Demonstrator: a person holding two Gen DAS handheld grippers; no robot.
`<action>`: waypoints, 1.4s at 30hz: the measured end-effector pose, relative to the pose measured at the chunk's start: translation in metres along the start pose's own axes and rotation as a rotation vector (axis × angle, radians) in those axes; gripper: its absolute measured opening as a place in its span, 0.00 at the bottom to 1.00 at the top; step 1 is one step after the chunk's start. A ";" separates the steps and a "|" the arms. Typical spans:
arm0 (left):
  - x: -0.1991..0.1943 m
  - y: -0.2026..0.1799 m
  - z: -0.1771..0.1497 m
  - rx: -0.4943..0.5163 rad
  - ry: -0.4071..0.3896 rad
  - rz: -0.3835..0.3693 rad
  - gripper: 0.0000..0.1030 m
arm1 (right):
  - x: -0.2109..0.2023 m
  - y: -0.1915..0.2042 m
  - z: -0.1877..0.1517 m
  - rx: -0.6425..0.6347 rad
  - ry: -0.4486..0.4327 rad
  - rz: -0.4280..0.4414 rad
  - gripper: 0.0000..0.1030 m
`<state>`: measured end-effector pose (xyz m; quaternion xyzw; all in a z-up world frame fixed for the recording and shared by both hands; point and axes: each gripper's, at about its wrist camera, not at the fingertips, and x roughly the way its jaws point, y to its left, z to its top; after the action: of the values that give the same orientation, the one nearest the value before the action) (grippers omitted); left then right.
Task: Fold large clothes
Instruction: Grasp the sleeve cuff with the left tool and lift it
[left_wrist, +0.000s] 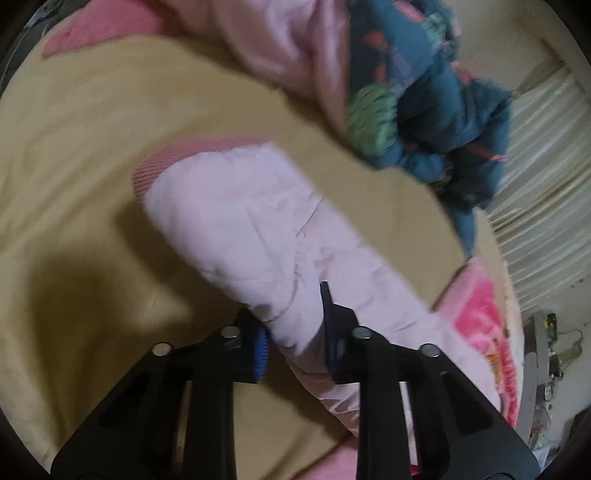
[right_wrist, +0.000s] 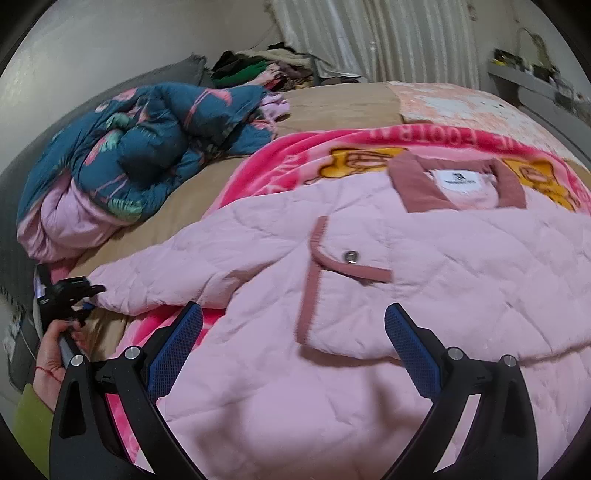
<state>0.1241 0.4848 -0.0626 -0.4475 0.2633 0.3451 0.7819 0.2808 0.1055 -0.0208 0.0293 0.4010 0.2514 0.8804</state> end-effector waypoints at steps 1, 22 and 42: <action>-0.007 -0.005 0.001 0.016 -0.016 -0.017 0.13 | -0.002 -0.003 -0.001 0.008 0.000 -0.001 0.95; -0.143 -0.139 -0.052 0.334 -0.175 -0.285 0.10 | -0.107 -0.067 -0.015 -0.019 -0.087 -0.067 0.95; -0.221 -0.249 -0.103 0.557 -0.234 -0.382 0.10 | -0.177 -0.133 -0.028 0.100 -0.203 -0.037 0.95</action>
<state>0.1684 0.2368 0.1782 -0.2159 0.1675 0.1565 0.9491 0.2186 -0.0973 0.0486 0.0913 0.3223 0.2105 0.9184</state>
